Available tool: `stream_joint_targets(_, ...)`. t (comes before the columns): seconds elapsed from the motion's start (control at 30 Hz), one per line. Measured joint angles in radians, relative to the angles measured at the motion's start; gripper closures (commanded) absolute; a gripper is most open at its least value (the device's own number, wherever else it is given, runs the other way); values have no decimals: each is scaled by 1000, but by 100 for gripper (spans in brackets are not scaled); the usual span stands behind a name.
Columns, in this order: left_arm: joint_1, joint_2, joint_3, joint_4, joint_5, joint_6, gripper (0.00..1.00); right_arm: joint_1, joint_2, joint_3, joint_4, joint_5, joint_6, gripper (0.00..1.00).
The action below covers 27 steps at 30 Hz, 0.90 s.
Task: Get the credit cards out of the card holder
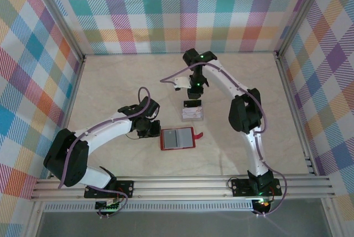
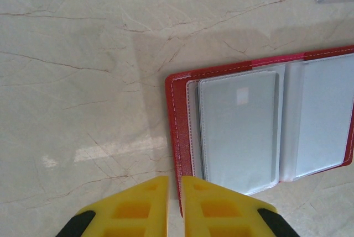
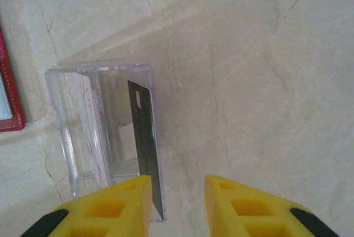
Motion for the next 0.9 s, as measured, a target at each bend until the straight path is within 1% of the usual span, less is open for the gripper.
stream_joint_targets(0.17,0,0,0,3,0,0,85,6,-68,-143,143,50,32,68)
stream_joint_targets(0.27,0,0,0,3,0,0,85,10,-69,-218,231,80,46,68)
stream_joint_targets(0.37,0,-1,0,3,0,0,85,14,-69,-268,283,99,50,68)
stream_joint_targets(0.53,0,-1,0,3,0,0,85,25,-69,-293,333,110,50,68)
stream_joint_targets(0.9,0,-1,0,3,1,0,85,33,-71,-295,349,111,72,68)
